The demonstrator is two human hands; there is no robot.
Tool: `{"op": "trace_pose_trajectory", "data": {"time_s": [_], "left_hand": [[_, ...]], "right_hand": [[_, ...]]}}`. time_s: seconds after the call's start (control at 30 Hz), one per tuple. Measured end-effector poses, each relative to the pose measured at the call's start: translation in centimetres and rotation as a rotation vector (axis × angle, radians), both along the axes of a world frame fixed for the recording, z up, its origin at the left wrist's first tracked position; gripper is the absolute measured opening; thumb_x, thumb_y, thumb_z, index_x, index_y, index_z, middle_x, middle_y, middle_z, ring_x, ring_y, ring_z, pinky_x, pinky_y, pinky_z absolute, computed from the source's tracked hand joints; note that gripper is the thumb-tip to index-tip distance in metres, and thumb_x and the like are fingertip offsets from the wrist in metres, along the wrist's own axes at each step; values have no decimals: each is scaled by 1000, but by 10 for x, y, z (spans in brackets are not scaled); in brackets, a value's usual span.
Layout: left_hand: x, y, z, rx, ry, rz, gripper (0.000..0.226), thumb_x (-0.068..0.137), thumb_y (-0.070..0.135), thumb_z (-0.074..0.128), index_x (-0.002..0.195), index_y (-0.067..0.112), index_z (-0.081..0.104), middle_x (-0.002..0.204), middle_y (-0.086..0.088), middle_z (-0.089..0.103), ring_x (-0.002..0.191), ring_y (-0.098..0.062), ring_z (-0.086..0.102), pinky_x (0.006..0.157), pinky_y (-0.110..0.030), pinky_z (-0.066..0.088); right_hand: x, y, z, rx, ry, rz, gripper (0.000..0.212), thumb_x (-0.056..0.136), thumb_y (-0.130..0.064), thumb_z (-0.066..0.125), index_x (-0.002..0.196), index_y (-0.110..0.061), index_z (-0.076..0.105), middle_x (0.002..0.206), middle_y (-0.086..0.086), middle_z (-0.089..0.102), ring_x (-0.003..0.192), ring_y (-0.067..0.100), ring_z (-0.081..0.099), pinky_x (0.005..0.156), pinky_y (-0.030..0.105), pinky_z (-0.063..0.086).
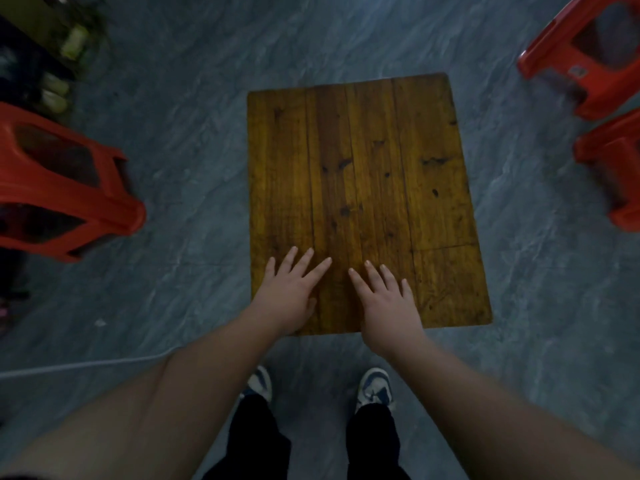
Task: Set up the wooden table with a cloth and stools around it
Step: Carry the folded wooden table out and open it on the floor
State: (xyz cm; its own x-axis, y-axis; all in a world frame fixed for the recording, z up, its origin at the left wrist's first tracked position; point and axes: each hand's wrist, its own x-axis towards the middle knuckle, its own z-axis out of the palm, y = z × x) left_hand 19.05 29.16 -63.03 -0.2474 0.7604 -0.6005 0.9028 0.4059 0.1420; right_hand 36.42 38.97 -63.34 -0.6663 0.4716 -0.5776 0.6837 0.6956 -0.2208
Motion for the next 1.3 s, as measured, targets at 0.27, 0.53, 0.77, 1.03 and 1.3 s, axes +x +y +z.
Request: {"op": "trace_pose_trajectory", "data": {"time_s": [0.27, 0.53, 0.77, 1.03, 1.3], "left_hand": [[-97, -2, 6, 33, -129, -77, 72, 98, 26, 43, 155, 38, 0, 166, 2, 0, 152, -23, -5, 123, -48, 4], [-212, 2, 3, 53, -188, -361, 76, 95, 21, 46, 156, 34, 2, 166, -1, 0, 152, -25, -4, 123, -47, 7], [-261, 63, -15, 77, -143, -601, 83, 95, 16, 50, 156, 36, -3, 165, 1, -9, 151, -24, -14, 123, -44, 4], [-298, 152, -49, 11, 12, -956, 92, 94, 31, 56, 151, 44, -16, 163, -2, -20, 147, -30, -25, 118, -62, -3], [-324, 180, -64, 29, -27, -1240, 79, 95, 58, 43, 147, 53, -15, 163, 2, -23, 147, -27, -26, 107, -77, -6]], "right_hand": [[-64, -33, 14, -4, -46, -176, 80, 97, -37, 50, 158, -33, -2, 167, 1, -2, 153, 27, -1, 123, 52, 8], [-157, -88, 31, 53, -81, -480, 73, 97, -32, 43, 158, -31, 4, 167, 1, 4, 153, 26, 3, 123, 49, 12], [-228, -87, -2, 41, -31, -747, 77, 97, -41, 46, 157, -34, -1, 167, 1, -2, 153, 28, -2, 121, 55, 15], [-293, -63, -48, 12, -140, -1014, 90, 90, -67, 40, 155, -34, -13, 166, 7, -14, 149, 43, -15, 109, 77, 9], [-315, -70, -54, 34, -180, -1162, 92, 91, -73, 36, 155, -33, -16, 166, 7, -15, 149, 42, -17, 109, 78, 8]]}}
